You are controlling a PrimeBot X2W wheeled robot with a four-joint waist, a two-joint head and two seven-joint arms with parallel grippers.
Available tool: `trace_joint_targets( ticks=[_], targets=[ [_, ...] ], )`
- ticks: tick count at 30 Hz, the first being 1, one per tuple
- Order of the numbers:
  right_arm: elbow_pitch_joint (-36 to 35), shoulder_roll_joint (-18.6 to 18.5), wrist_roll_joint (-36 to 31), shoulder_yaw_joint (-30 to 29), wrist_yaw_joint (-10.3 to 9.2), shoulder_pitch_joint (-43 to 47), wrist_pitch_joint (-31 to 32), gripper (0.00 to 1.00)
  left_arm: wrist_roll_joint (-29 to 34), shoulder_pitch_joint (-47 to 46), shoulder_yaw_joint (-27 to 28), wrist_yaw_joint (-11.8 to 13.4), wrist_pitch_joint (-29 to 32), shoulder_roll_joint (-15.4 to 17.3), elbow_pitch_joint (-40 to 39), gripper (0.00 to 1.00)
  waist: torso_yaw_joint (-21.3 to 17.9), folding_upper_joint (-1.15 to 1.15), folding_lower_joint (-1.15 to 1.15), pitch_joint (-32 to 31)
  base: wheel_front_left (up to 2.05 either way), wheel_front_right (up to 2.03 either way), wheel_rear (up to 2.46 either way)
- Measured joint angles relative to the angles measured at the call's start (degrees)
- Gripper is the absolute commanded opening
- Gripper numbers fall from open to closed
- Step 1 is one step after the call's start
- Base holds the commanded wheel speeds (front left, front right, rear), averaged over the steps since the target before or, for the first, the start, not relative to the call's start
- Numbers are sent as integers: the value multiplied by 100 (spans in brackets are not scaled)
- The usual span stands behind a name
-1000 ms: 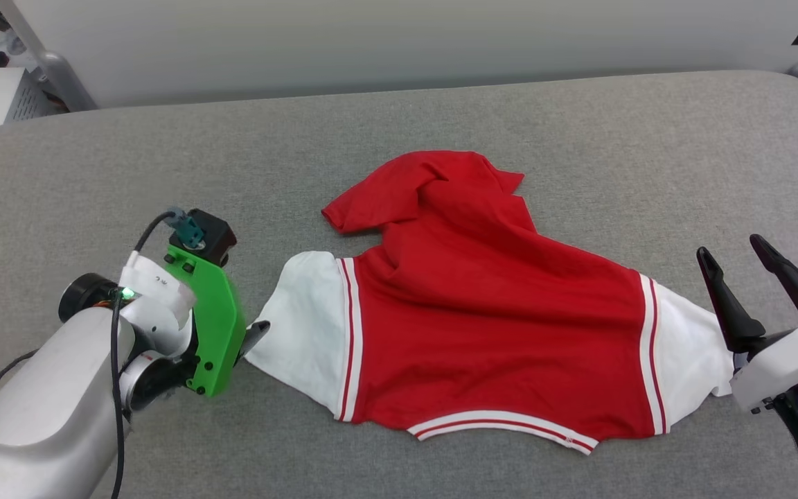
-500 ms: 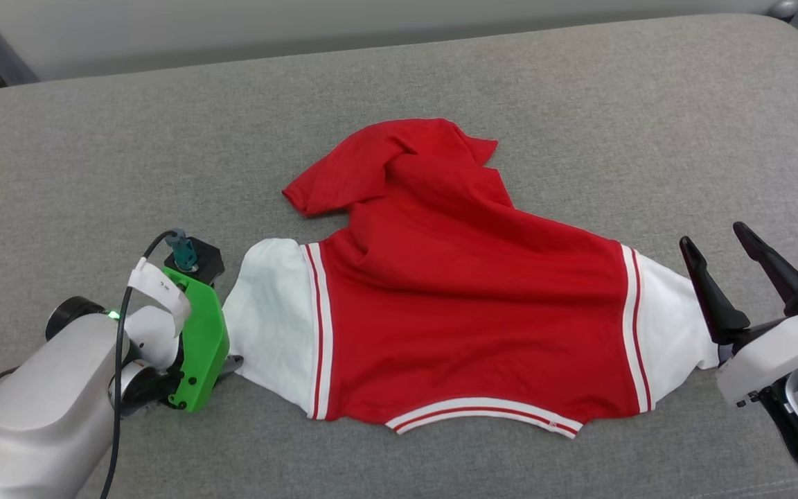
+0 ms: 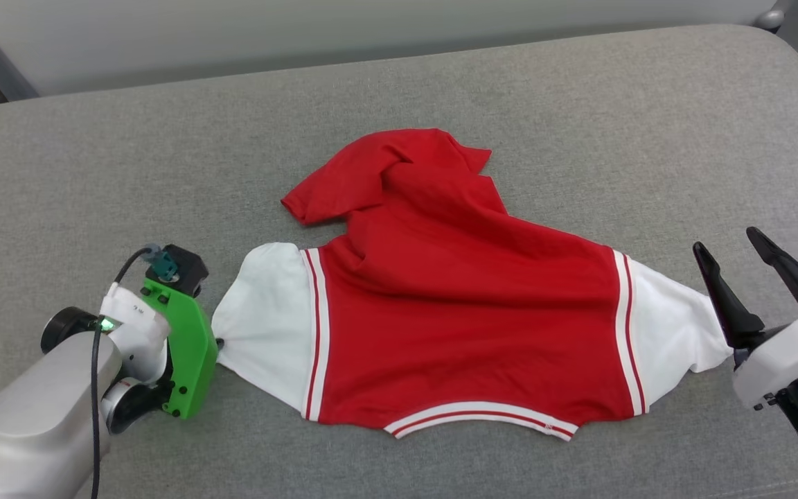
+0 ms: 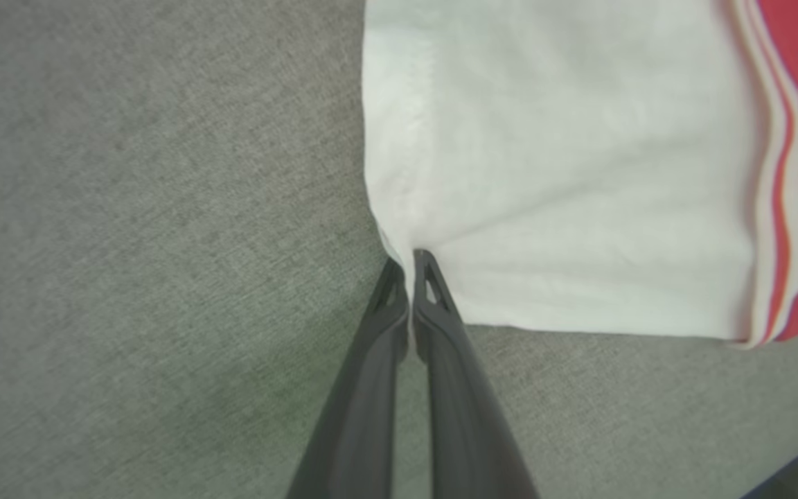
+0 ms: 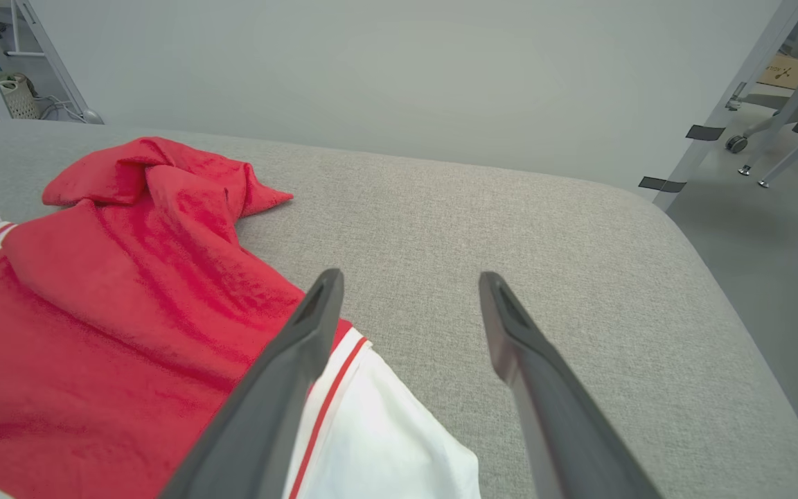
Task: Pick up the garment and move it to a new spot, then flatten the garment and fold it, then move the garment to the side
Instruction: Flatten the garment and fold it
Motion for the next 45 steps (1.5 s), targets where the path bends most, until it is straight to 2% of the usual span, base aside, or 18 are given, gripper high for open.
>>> trace_joint_targets(
  ticks=[3,10,16,20,26,32,36,40,45],
  targets=[
    [-46,-200,9,-22,0,131,169,100,-37,80,8,0,-381,109,54,0,48,0,0,-136,0,0,0],
    [-270,-842,301,141,0,252,955,100,-107,211,213,0,-1084,612,-4,0,185,0,0,-387,0,0,0],
    [-493,-1590,932,667,0,316,2171,100,-102,241,334,162,-1288,879,-368,0,341,0,0,-474,0,0,0],
    [-714,-1887,1229,1038,0,269,2892,100,-42,248,350,308,-1310,967,-656,0,418,0,0,-440,0,0,0],
    [-800,-1919,1359,1661,0,-2,3426,100,53,244,330,509,-1300,966,-1003,0,508,0,0,-292,0,0,0],
    [-258,-1858,1146,2353,0,-330,3597,100,131,207,321,605,-1300,958,-1213,0,579,0,0,-90,0,0,0],
    [292,-1607,1174,2703,0,-565,3478,100,231,160,312,657,-1302,949,-1304,0,622,0,0,44,0,0,0],
    [881,-1532,1207,2928,0,-777,3229,100,307,97,297,678,-1307,914,-1333,0,673,0,0,154,0,0,0],
    [1224,-1473,1368,3216,20,-1012,2919,100,349,92,275,694,-1354,905,-1311,0,711,0,-1,223,0,0,0]
  ],
)
